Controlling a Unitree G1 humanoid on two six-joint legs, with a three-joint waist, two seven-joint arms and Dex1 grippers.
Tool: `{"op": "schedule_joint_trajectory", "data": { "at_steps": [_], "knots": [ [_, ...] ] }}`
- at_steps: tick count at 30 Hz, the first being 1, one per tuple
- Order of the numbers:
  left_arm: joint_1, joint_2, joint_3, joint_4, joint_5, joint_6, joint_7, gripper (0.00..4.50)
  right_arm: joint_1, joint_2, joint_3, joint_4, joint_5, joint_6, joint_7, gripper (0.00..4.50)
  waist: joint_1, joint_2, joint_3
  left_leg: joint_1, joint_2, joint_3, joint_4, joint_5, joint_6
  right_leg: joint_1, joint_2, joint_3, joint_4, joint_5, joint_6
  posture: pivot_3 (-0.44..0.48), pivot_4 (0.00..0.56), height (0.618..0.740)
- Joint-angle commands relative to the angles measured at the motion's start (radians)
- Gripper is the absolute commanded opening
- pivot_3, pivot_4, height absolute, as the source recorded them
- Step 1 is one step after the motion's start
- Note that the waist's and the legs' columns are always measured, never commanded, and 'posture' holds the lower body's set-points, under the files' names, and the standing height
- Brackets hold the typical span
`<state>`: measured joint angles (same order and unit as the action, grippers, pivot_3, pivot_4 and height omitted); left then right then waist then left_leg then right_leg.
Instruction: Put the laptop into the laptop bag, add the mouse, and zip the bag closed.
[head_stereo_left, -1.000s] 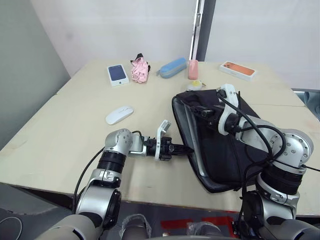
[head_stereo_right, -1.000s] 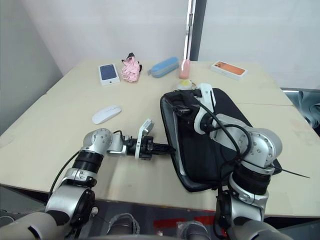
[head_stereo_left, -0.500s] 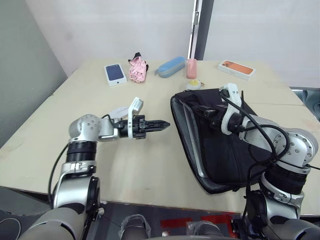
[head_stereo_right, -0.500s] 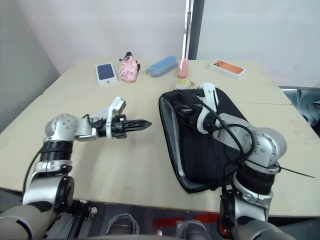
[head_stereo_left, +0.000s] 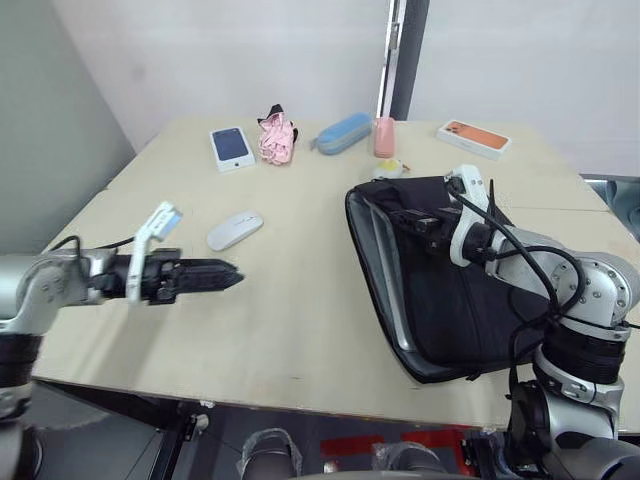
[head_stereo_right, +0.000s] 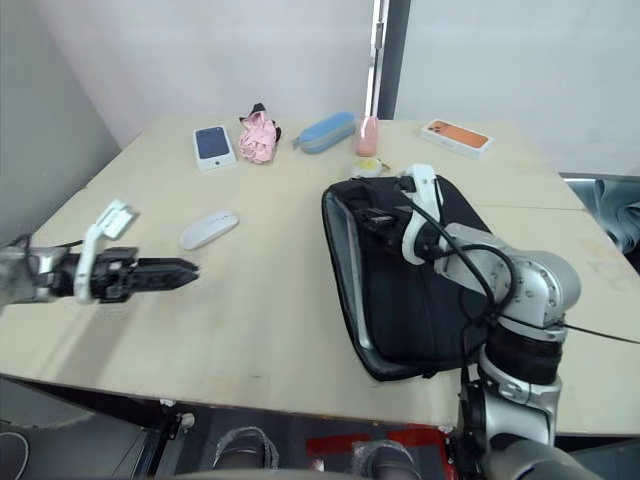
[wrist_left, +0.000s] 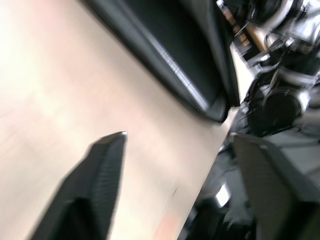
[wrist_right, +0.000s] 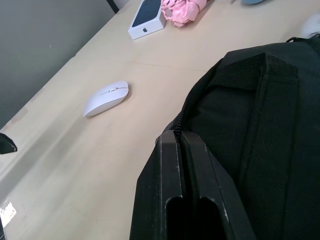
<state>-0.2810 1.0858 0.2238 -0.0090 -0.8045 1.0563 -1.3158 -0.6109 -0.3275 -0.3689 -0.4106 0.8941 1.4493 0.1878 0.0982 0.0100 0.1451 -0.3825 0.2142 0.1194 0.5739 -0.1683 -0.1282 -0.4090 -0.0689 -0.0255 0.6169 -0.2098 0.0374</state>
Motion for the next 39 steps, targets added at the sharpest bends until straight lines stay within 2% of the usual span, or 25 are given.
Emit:
{"op": "schedule_joint_trajectory", "data": {
  "at_steps": [1, 2, 3, 6, 11, 14, 16, 20, 23, 25, 29, 35, 39],
  "knots": [
    [0.054, 0.062, 0.068, 0.083, 0.064, -0.155, -0.102, 4.49, 0.008, -0.033, 0.03, 0.012, -0.01, -0.052, 0.039, 0.0, 0.0, 0.0, 0.0, 0.0, 0.0, 0.0, 0.0, 0.0, 0.0, 0.0, 0.0, 0.0, 0.0, 0.0, 0.0, 0.0, 0.15, 0.74],
    [0.063, 0.077, 0.092, 0.105, 0.052, -0.159, -0.13, 4.49, 0.015, -0.041, 0.051, 0.028, -0.025, -0.072, 0.05, 0.0, 0.001, 0.0, 0.0, 0.0, 0.0, 0.0, 0.0, 0.0, 0.0, 0.0, 0.0, 0.0, 0.001, -0.001, -0.001, 0.0, 0.15, 0.74],
    [0.059, 0.088, 0.116, 0.132, 0.04, -0.156, -0.145, 4.5, 0.025, -0.054, 0.076, 0.047, -0.044, -0.096, 0.065, 0.29, 0.002, 0.0, 0.0, 0.0, 0.0, 0.0, 0.0, 0.0, 0.0, 0.0, 0.0, 0.0, 0.001, -0.001, -0.001, 0.0, 0.15, 0.74],
    [0.029, 0.101, 0.152, 0.194, 0.034, -0.154, -0.152, 4.5, 0.052, -0.096, 0.145, 0.102, -0.101, -0.159, 0.11, 1.21, 0.001, -0.001, -0.001, 0.0, 0.0, 0.0, 0.001, 0.0, 0.0, 0.0, 0.0, 0.0, 0.001, -0.004, -0.006, 0.0, 0.15, 0.74],
    [0.007, 0.106, 0.181, 0.226, 0.039, -0.161, -0.162, 4.5, 0.065, -0.14, 0.172, 0.121, -0.101, -0.196, 0.181, 2.87, -0.003, -0.001, -0.001, 0.0, 0.0, 0.001, 0.001, 0.0, 0.0, -0.001, 0.0, 0.001, 0.005, -0.006, -0.01, 0.0, 0.15, 0.74],
    [-0.013, 0.1, 0.246, 0.252, 0.038, -0.196, -0.14, 4.5, 0.091, -0.291, 0.07, 0.051, -0.004, -0.209, 0.353, 3.93, -0.002, -0.001, 0.0, -0.001, 0.0, 0.001, 0.002, 0.0, 0.001, -0.003, 0.0, 0.001, 0.006, -0.006, -0.011, 0.0, 0.15, 0.74],
    [-0.016, 0.096, 0.27, 0.258, 0.036, -0.202, -0.128, 4.5, 0.116, -0.368, 0.028, 0.022, 0.03, -0.23, 0.423, 4.48, 0.003, -0.002, -0.001, -0.001, 0.0, 0.001, 0.002, 0.0, 0.001, -0.003, 0.0, 0.001, 0.005, -0.007, -0.011, 0.0, 0.15, 0.74],
    [0.05, 0.087, 0.3, 0.295, 0.107, -0.314, -0.123, 4.5, 0.316, -0.602, -0.144, -0.05, 0.009, -0.345, 0.656, 4.48, 0.009, -0.003, -0.001, -0.001, 0.0, 0.001, 0.001, 0.0, 0.002, -0.001, 0.0, 0.001, 0.005, -0.007, -0.012, 0.0, 0.15, 0.74],
    [0.081, 0.086, 0.316, 0.366, 0.154, -0.412, -0.122, 4.5, 0.544, -0.701, -0.219, -0.052, -0.116, -0.5, 0.797, 4.48, 0.009, -0.005, -0.003, 0.0, 0.001, 0.001, 0.001, -0.004, 0.009, -0.001, 0.0, 0.001, 0.004, -0.007, -0.012, 0.0, 0.15, 0.74],
    [0.096, 0.083, 0.325, 0.435, 0.192, -0.499, -0.121, 4.5, 0.673, -0.71, -0.293, -0.039, -0.181, -0.617, 0.881, 4.48, 0.005, -0.006, -0.003, 0.0, 0.002, 0.001, 0.002, -0.003, 0.01, -0.001, 0.0, 0.001, 0.005, -0.008, -0.012, 0.0, 0.15, 0.74],
    [0.094, 0.085, 0.315, 0.57, 0.257, -0.651, -0.12, 4.5, 0.777, -0.686, -0.402, 0.007, -0.208, -0.699, 0.93, 4.48, -0.006, -0.006, -0.004, 0.002, 0.002, 0.004, 0.007, -0.004, 0.012, 0.0, 0.0, 0.004, 0.007, -0.008, -0.013, 0.0, 0.15, 0.74],
    [0.065, 0.062, 0.269, 0.615, 0.3, -0.779, -0.135, 4.5, 0.83, -0.668, -0.464, 0.027, -0.227, -0.743, 0.926, 4.48, 0.001, -0.007, -0.004, 0.005, 0.002, 0.005, 0.008, -0.002, 0.016, 0.001, -0.001, 0.005, 0.01, -0.007, -0.014, 0.0, 0.15, 0.74],
    [-0.012, 0.024, 0.186, 0.649, 0.356, -0.869, -0.136, 4.5, 0.824, -0.661, -0.449, -0.02, -0.204, -0.748, 0.905, 4.48, 0.009, -0.007, -0.004, 0.01, 0.001, 0.006, 0.007, -0.002, 0.016, 0.004, -0.002, 0.005, 0.01, -0.007, -0.014, 0.0, 0.15, 0.74]
  ]
}}
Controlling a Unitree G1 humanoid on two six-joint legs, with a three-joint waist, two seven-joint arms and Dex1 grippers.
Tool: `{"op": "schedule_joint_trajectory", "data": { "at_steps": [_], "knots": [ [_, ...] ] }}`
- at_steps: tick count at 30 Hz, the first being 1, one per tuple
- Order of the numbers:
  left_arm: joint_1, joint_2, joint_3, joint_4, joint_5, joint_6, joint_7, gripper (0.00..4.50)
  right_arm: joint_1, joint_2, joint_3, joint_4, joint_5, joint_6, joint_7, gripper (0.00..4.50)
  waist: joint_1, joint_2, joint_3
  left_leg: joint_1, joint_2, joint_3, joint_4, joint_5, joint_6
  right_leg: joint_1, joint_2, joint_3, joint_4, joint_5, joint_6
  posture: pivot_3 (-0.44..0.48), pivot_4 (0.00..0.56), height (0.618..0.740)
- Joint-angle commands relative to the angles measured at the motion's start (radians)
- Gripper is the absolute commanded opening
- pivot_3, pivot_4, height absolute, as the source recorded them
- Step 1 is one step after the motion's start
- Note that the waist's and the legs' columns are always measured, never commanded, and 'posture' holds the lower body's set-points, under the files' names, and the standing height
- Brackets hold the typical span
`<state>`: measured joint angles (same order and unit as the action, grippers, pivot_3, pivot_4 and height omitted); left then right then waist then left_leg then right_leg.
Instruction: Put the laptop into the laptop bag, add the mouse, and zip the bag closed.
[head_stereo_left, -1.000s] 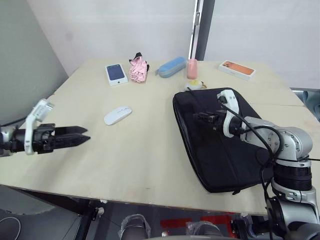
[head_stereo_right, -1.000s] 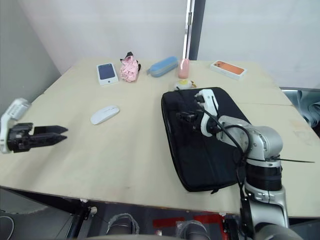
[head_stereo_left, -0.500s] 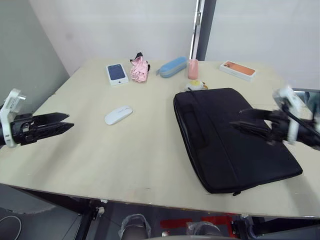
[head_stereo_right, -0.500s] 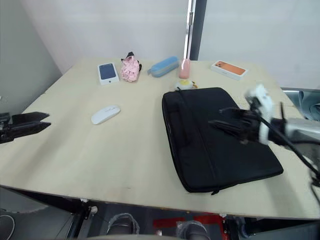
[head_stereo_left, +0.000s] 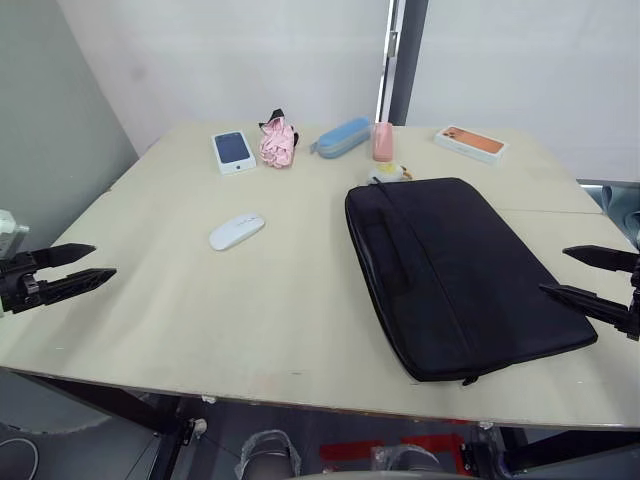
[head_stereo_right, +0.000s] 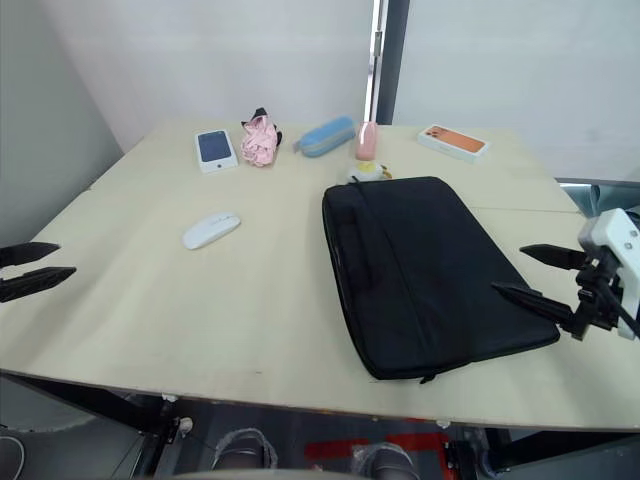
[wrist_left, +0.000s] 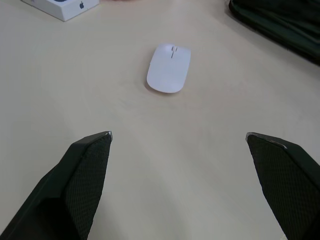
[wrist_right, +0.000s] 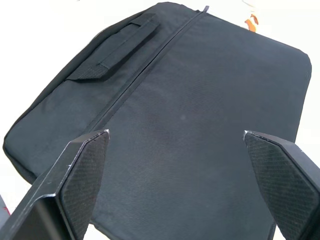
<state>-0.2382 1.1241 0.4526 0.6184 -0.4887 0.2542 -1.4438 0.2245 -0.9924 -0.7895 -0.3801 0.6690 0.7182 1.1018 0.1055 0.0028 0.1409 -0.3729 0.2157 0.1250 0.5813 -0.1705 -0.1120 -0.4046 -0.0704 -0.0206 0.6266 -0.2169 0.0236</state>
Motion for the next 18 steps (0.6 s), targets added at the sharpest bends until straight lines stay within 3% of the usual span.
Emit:
{"op": "schedule_joint_trajectory", "data": {
  "at_steps": [1, 8, 18],
  "knots": [
    [-0.087, -0.026, -0.068, 0.042, 0.059, -0.088, -0.007, 4.5, -0.019, 0.004, -0.017, -0.068, 0.029, -0.016, -0.016, 4.48, 0.002, 0.0, 0.0, 0.001, 0.0, 0.0, 0.0, 0.0, 0.0, 0.001, 0.0, 0.0, 0.0, 0.0, 0.0, 0.0, 0.15, 0.74],
    [-0.42, -0.168, -0.273, 0.347, 0.253, -0.32, 0.016, 4.5, -0.216, 0.034, 0.112, -0.261, 0.241, 0.037, -0.163, 4.48, 0.002, 0.0, 0.0, 0.005, 0.0, 0.003, 0.001, 0.001, 0.0, 0.001, 0.0, 0.004, 0.006, 0.0, 0.0, 0.0, 0.15, 0.74],
    [-0.7, -0.332, -0.393, 0.649, 0.439, -0.443, 0.17, 4.5, -0.54, 0.02, 0.343, -0.378, 0.417, 0.064, -0.393, 4.48, 0.002, -0.001, -0.001, 0.004, -0.001, 0.002, 0.0, 0.005, 0.005, 0.001, 0.0, 0.004, 0.005, 0.0, 0.0, 0.0, 0.15, 0.74]
  ]
}}
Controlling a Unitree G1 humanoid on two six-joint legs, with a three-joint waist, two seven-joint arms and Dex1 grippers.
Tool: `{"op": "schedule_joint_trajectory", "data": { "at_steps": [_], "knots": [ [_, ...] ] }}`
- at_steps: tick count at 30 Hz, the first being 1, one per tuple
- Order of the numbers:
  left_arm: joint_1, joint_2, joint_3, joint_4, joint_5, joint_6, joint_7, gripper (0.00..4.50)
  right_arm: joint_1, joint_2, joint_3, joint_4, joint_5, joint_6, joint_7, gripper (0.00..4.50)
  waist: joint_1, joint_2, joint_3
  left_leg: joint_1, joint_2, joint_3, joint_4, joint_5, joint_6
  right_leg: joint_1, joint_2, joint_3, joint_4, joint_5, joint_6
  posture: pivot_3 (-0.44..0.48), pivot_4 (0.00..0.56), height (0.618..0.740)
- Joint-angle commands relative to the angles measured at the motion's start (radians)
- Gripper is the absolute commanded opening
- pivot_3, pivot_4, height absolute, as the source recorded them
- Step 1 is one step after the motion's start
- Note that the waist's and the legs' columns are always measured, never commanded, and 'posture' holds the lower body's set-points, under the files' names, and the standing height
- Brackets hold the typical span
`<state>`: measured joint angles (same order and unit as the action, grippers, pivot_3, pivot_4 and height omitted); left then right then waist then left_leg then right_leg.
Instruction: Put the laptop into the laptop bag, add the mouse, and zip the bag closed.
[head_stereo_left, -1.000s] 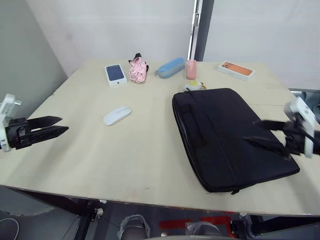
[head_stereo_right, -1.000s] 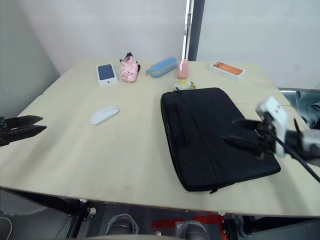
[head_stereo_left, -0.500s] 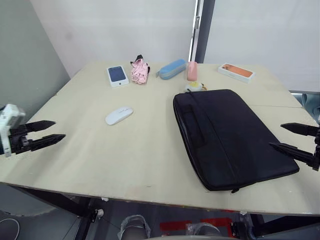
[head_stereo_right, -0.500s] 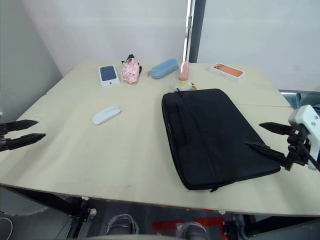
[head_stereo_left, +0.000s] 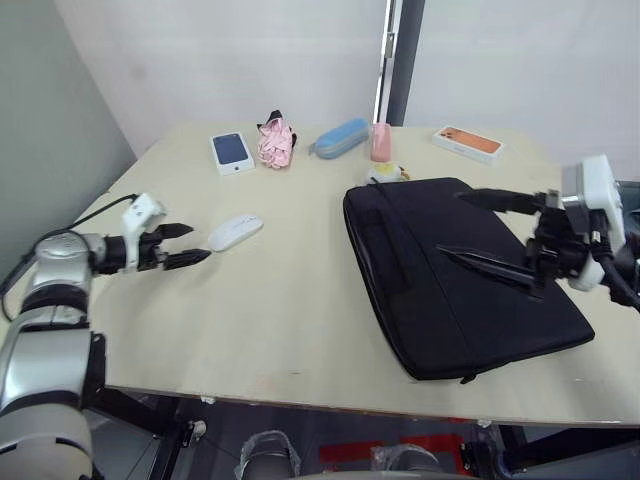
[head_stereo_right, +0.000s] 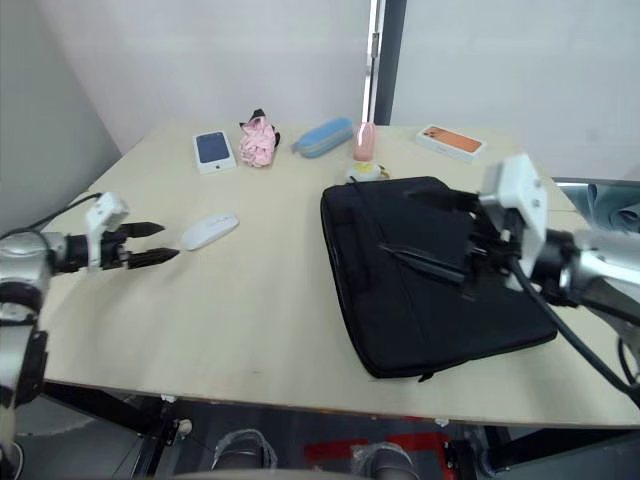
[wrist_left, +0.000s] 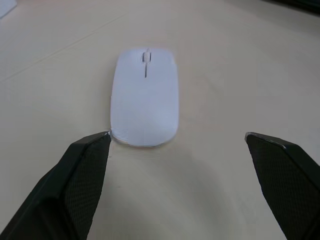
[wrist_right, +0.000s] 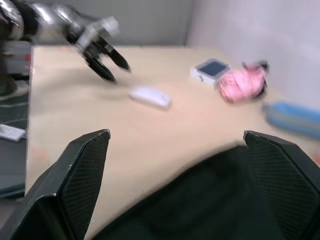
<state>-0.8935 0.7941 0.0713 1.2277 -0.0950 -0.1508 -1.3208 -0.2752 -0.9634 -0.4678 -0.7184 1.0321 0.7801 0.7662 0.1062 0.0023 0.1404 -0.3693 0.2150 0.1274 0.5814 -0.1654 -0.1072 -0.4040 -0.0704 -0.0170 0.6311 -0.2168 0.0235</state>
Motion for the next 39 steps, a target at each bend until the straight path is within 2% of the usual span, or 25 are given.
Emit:
{"op": "schedule_joint_trajectory", "data": {
  "at_steps": [1, 6, 15, 26, 33, 39],
  "knots": [
    [-0.057, -0.012, -0.014, 0.05, 0.056, -0.041, 0.063, 4.5, -0.054, -0.01, 0.028, -0.044, 0.069, 0.006, -0.077, 4.48, 0.001, -0.001, 0.0, 0.0, 0.0, 0.0, 0.0, 0.0, 0.0, 0.0, 0.0, 0.0, 0.0, 0.0, 0.0, 0.0, 0.15, 0.74],
    [-0.108, -0.064, -0.009, 0.095, 0.096, -0.012, 0.172, 4.5, -0.051, -0.031, 0.037, -0.094, 0.12, 0.018, -0.157, 4.48, 0.004, -0.001, 0.0, -0.001, 0.0, 0.0, 0.0, 0.0, 0.0, 0.0, 0.0, 0.0, -0.001, 0.0, 0.0, 0.0, 0.15, 0.74],
    [-0.13, -0.128, 0.026, 0.121, 0.104, 0.072, 0.305, 4.5, -0.006, -0.115, -0.06, -0.119, 0.241, 0.029, -0.233, 4.48, 0.007, -0.001, 0.0, -0.001, 0.0, 0.0, 0.0, -0.003, -0.005, 0.0, 0.0, 0.0, 0.0, 0.0, 0.0, 0.0, 0.15, 0.74],
    [-0.123, -0.193, 0.004, 0.131, 0.157, 0.128, 0.395, 4.5, 0.041, -0.223, -0.162, -0.122, 0.392, 0.04, -0.3, 4.48, 0.019, -0.002, 0.001, -0.001, 0.0, 0.0, 0.001, -0.003, -0.005, 0.0, 0.0, 0.0, -0.001, 0.0, 0.0, 0.0, 0.15, 0.74],
    [-0.127, -0.221, 0.004, 0.13, 0.174, 0.127, 0.414, 4.5, 0.056, -0.251, -0.177, -0.123, 0.424, 0.031, -0.329, 4.48, 0.03, -0.002, 0.001, 0.0, 0.0, 0.0, 0.001, -0.003, -0.005, 0.001, 0.0, 0.0, -0.001, 0.0, 0.0, 0.0, 0.15, 0.74],
    [-0.128, -0.233, 0.017, 0.127, 0.166, 0.128, 0.412, 2.81, 0.055, -0.243, -0.152, -0.119, 0.402, 0.015, -0.333, 4.5, 0.037, -0.002, 0.001, -0.001, 0.0, 0.0, 0.001, -0.003, -0.005, 0.001, -0.001, 0.0, -0.001, 0.0, 0.0, 0.0, 0.15, 0.74]
  ]
}}
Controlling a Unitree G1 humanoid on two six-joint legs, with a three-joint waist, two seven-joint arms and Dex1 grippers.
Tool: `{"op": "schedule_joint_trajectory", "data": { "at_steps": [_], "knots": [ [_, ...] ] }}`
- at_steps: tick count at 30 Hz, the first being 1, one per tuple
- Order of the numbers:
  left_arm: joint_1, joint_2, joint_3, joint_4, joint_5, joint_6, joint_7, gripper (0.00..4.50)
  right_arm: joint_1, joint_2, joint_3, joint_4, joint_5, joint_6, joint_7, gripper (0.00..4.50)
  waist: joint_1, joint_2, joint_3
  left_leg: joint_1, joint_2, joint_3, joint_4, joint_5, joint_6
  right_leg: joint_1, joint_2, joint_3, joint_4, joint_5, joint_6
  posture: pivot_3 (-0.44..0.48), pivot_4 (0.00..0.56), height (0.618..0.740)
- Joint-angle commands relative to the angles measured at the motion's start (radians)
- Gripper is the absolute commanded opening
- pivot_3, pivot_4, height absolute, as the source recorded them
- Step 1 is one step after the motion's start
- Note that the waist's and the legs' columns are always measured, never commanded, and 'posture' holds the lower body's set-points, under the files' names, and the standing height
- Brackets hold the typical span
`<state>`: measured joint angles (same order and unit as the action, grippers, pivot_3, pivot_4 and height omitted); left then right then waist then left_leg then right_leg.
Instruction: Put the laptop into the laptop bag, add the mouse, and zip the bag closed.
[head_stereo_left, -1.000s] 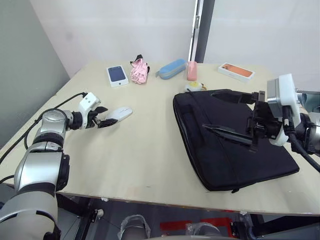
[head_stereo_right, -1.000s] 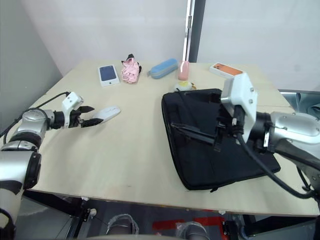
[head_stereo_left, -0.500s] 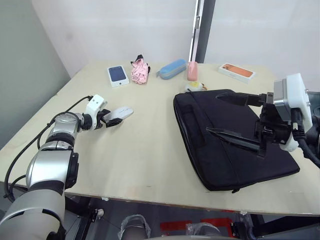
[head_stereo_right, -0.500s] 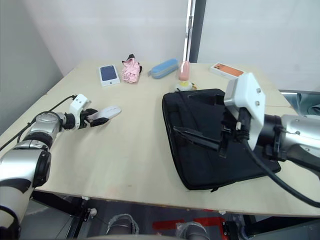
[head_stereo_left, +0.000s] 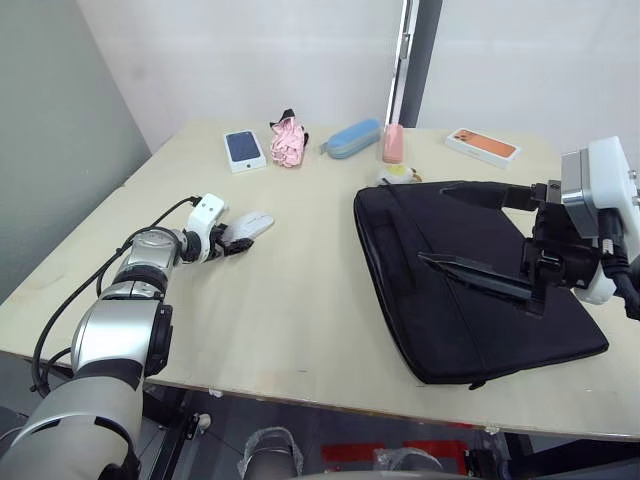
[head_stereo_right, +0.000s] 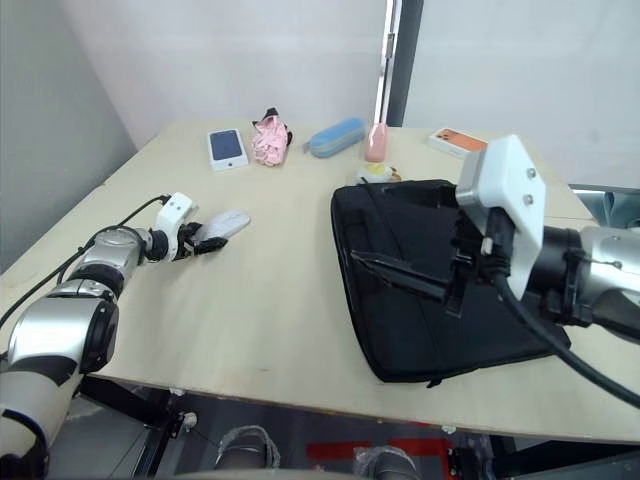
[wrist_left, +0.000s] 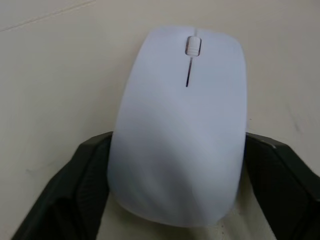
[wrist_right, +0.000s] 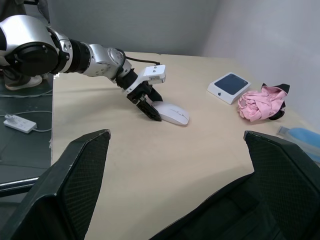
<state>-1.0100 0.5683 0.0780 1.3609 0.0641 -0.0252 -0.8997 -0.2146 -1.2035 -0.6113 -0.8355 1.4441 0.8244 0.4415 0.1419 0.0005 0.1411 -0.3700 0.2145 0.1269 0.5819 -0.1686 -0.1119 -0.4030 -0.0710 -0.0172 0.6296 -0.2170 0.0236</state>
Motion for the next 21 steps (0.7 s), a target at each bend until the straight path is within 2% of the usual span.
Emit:
{"op": "schedule_joint_trajectory", "data": {
  "at_steps": [1, 8, 13, 16, 21],
  "knots": [
    [-0.01, -0.01, 0.01, -0.007, 0.006, 0.001, -0.011, 2.81, -0.006, 0.0, -0.001, -0.002, -0.018, -0.033, -0.008, 4.5, 0.003, 0.0, 0.0, 0.0, 0.0, 0.0, 0.0, 0.0, 0.0, 0.0, 0.0, 0.0, 0.0, 0.0, 0.0, 0.0, 0.15, 0.74],
    [0.017, -0.001, -0.003, -0.019, 0.013, -0.059, -0.071, 2.81, -0.013, 0.019, 0.043, -0.008, -0.054, -0.063, -0.012, 4.5, 0.006, 0.0, 0.0, 0.0, 0.0, 0.0, -0.001, 0.0, 0.0, 0.0, 0.0, 0.0, -0.001, 0.0, 0.0, 0.0, 0.15, 0.74],
    [0.031, 0.022, 0.024, -0.047, -0.033, -0.109, -0.263, 2.81, 0.016, 0.041, 0.056, -0.009, -0.094, -0.071, 0.0, 4.5, 0.006, 0.0, 0.0, -0.001, 0.0, 0.0, -0.003, -0.001, -0.001, 0.0, 0.0, 0.0, -0.003, 0.0, 0.0, 0.0, 0.15, 0.74],
    [0.07, 0.069, 0.026, -0.099, -0.076, -0.116, -0.471, 2.81, 0.033, 0.051, 0.078, 0.009, -0.129, -0.066, 0.001, 4.5, 0.001, 0.0, 0.0, -0.001, 0.0, 0.0, -0.004, -0.001, -0.001, -0.001, 0.0, -0.001, -0.005, 0.0, 0.0, 0.0, 0.15, 0.74],
    [0.2, 0.126, -0.03, -0.275, -0.104, -0.177, -0.689, 2.81, 0.007, 0.071, 0.165, 0.043, -0.122, -0.052, -0.055, 4.5, -0.01, 0.0, 0.001, 0.0, 0.0, 0.001, -0.008, -0.002, -0.004, -0.001, 0.0, -0.001, -0.006, 0.0, 0.001, 0.0, 0.15, 0.74]
  ]
}}
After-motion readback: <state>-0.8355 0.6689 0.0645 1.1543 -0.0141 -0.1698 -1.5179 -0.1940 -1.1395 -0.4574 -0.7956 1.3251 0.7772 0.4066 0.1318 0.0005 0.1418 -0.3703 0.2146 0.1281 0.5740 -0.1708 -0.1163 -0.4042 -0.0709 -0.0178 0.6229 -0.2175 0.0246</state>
